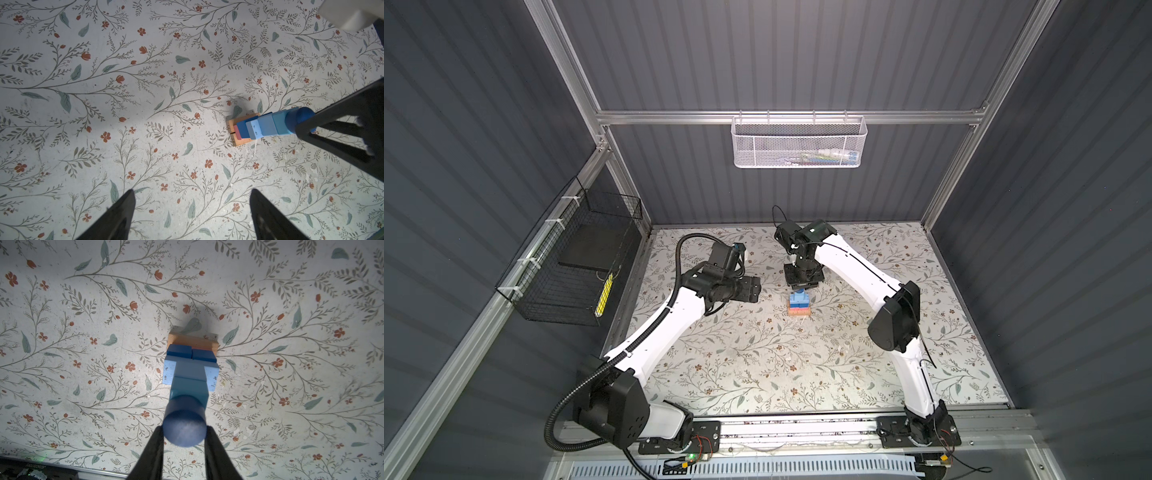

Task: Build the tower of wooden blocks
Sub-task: 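Lift the cylinder with the right gripper and carry it over the stack, then lower the cylinder onto the top of the stack with the right gripper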

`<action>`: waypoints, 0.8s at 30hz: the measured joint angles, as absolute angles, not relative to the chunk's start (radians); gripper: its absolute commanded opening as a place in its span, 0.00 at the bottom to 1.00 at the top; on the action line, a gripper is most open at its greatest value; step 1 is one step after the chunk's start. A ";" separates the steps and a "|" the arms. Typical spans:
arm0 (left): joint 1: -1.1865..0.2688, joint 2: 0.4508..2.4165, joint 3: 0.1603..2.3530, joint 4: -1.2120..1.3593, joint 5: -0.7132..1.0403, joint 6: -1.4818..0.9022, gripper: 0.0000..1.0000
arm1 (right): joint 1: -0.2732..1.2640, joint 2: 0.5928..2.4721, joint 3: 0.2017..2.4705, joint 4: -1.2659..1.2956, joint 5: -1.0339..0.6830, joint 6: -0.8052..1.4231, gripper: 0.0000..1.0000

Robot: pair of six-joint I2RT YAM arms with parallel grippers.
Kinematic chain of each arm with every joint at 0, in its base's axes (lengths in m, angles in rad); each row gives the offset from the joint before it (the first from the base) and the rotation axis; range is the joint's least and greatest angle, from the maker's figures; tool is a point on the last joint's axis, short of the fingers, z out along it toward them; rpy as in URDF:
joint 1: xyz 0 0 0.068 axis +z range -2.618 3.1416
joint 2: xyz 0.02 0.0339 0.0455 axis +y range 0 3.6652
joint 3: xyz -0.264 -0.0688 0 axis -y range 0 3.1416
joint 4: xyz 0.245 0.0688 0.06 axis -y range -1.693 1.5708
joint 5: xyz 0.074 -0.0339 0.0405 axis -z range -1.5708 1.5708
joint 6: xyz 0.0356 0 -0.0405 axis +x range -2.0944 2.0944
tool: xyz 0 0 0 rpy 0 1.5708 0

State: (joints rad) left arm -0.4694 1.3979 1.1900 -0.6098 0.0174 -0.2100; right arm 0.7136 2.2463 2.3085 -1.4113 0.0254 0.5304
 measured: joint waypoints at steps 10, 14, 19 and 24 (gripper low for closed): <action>-0.467 1.398 1.190 -0.610 0.017 -0.210 0.86 | 0.714 2.246 2.309 -1.411 0.026 0.530 0.31; -0.467 1.398 1.190 -0.610 0.017 -0.210 0.86 | 0.714 2.246 2.309 -1.411 0.026 0.530 0.32; -0.467 1.398 1.190 -0.610 0.017 -0.210 0.86 | 0.714 2.246 2.309 -1.411 0.027 0.531 0.33; -0.467 1.398 1.190 -0.610 0.017 -0.210 0.86 | 0.714 2.246 2.309 -1.410 0.030 0.530 0.37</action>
